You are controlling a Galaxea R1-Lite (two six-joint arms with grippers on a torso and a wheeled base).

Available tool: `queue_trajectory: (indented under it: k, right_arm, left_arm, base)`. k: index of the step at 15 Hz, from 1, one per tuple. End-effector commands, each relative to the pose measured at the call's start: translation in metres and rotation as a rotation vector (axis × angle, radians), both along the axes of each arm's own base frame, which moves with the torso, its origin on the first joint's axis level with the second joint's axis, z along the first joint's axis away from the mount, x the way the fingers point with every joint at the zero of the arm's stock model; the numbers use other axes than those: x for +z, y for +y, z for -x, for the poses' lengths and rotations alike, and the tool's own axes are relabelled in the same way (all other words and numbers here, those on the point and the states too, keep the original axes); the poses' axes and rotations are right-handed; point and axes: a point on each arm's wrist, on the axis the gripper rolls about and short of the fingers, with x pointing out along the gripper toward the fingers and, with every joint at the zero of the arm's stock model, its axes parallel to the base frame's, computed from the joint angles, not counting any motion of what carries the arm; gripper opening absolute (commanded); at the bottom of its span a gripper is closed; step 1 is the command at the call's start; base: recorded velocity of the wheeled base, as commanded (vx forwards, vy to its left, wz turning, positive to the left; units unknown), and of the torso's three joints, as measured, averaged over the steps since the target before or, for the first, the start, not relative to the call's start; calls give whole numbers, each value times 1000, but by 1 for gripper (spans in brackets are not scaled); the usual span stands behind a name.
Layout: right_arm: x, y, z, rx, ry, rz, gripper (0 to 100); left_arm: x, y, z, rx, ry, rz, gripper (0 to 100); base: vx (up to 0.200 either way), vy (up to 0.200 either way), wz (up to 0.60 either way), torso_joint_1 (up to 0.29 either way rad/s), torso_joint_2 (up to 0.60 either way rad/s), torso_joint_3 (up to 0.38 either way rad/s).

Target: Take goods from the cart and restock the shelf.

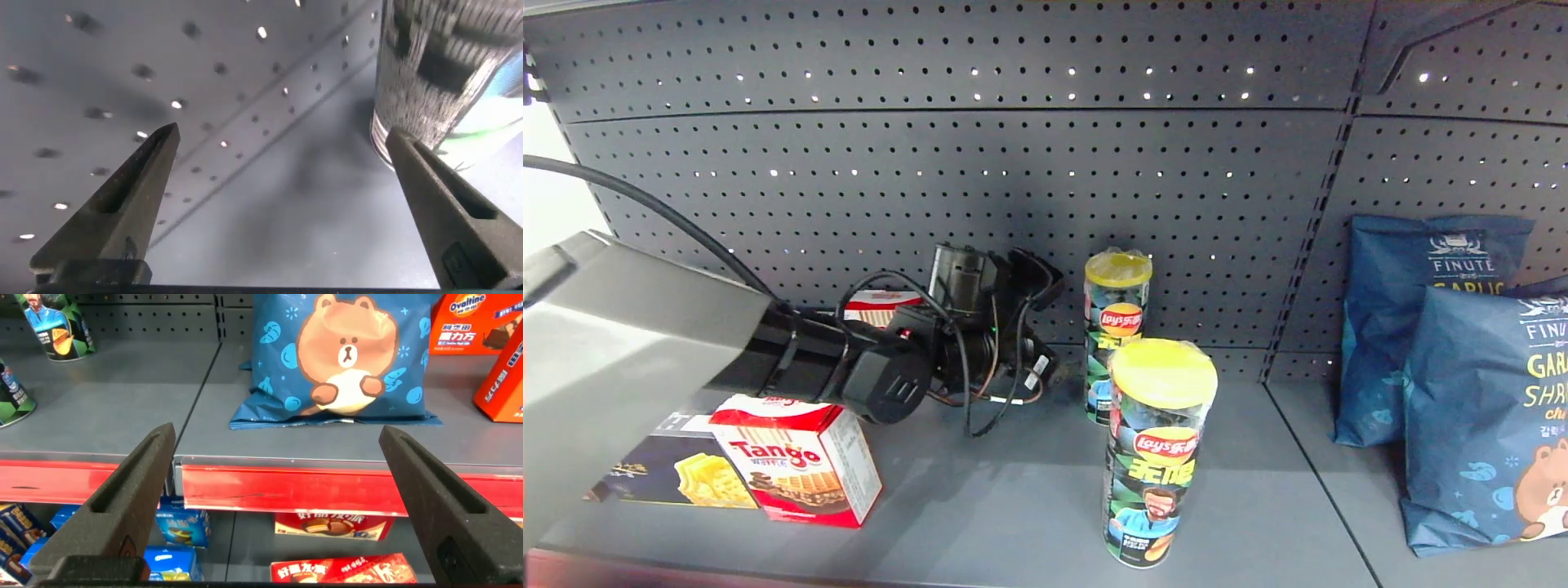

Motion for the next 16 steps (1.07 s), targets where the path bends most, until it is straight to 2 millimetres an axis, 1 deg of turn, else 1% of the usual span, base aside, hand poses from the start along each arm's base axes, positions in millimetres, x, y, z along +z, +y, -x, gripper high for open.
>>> queue_trajectory:
  k: [1,2,3,4,5,7,8,9,10,11,12,13,14,15,16]
  right_arm:
    - [0,0,0,0,1,0,100]
    - [0,0,0,0,1,0,100]
    - [0,0,0,0,1,0,100]
    - [0,0,0,0,1,0,100]
    - [0,0,0,0,1,0,100]
    - [0,0,0,0,1,0,100]
    - [0,0,0,0,1,0,100]
    - [0,0,0,0,1,0,100]
    - [0,0,0,0,1,0,100]
    - [0,0,0,0,1,0,100]
    - [0,0,0,0,1,0,100]
    - [0,0,0,0,1,0,100]
    - [0,0,0,0,1,0,100]
    - [0,0,0,0,1,0,100]
    - [0,0,0,14,3,5,100]
  left_arm:
    - [41,19,8,31,-90,42,100]
    - [44,21,8,34,-96,44,100]
    - [74,38,24,57,-152,75,100]
    - [81,42,29,62,-163,82,100]
    - [101,60,50,86,-196,100,100]
    - [117,80,88,114,-207,157,100]
    - [121,91,108,143,-218,170,100]
    - [121,104,130,170,-228,170,100]
    - [121,107,133,176,-229,169,100]
    - [117,129,159,225,-241,175,100]
    - [116,135,166,238,-247,176,100]
    - [111,145,183,260,-248,185,100]
    - [106,148,195,265,-240,208,100]
    - [104,150,201,269,-238,219,100]
    - [96,156,221,276,-239,229,100]
  base:
    - [0,0,0,0,0,0]
    - [0,0,0,0,0,0]
    - [0,0,0,0,0,0]
    - [0,0,0,0,0,0]
    - [0,0,0,0,0,0]
    - [0,0,0,0,0,0]
    - [0,0,0,0,0,0]
    - [0,0,0,0,0,0]
    - [0,0,0,0,0,0]
    - [0,0,0,0,0,0]
    - [0,0,0,0,0,0]
    - [0,0,0,0,0,0]
    - [0,0,0,0,0,0]
    - [0,0,0,0,0,0]
    - [0,0,0,0,0,0]
